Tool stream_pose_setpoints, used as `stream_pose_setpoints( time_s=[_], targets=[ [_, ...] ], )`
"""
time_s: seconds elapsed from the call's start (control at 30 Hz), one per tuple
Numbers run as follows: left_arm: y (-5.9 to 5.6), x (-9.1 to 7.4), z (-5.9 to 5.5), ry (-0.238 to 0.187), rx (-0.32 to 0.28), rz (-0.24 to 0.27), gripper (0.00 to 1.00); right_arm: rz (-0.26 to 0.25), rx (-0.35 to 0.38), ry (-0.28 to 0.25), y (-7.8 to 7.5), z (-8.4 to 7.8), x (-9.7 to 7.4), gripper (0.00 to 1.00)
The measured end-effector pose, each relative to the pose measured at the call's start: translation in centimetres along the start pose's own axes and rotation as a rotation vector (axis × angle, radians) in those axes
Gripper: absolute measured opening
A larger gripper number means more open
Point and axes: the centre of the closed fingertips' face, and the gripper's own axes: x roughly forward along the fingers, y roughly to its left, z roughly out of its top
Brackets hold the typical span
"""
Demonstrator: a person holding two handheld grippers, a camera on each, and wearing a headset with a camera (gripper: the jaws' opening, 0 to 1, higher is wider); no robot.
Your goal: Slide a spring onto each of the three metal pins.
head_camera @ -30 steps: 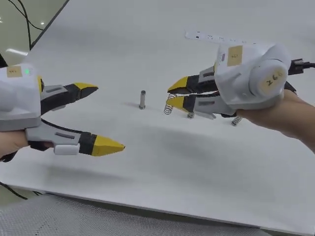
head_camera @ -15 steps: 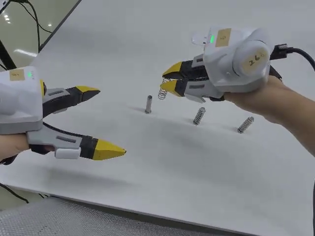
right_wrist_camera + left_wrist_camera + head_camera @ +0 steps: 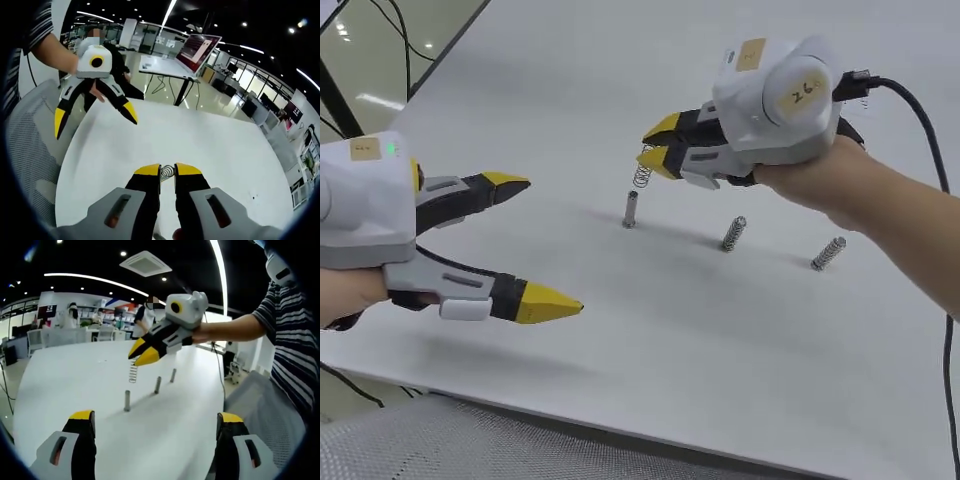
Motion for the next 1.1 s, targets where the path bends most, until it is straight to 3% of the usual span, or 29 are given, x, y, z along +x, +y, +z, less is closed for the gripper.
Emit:
stream_pose_setpoints(
  time_s=[0.53, 0.9, 1.1],
  targets=[
    [0.1, -0.2, 0.1, -0.008, -0.009, 0.011, 0.97, 0.006, 0.011, 0.039, -0.3, -1.8, 2.3, 0.07],
    [0.4, -0.5, -0.1, -0.009, -0.017, 0.017, 0.97, 0.027, 0.003, 0.065, 0.6, -2.4, 2.9, 0.07],
    [0.3, -0.5, -0.1, -0.009, -0.021, 0.016, 0.96, 0.039, -0.001, 0.091, 1.1, -3.6, 3.6, 0.08]
  ],
)
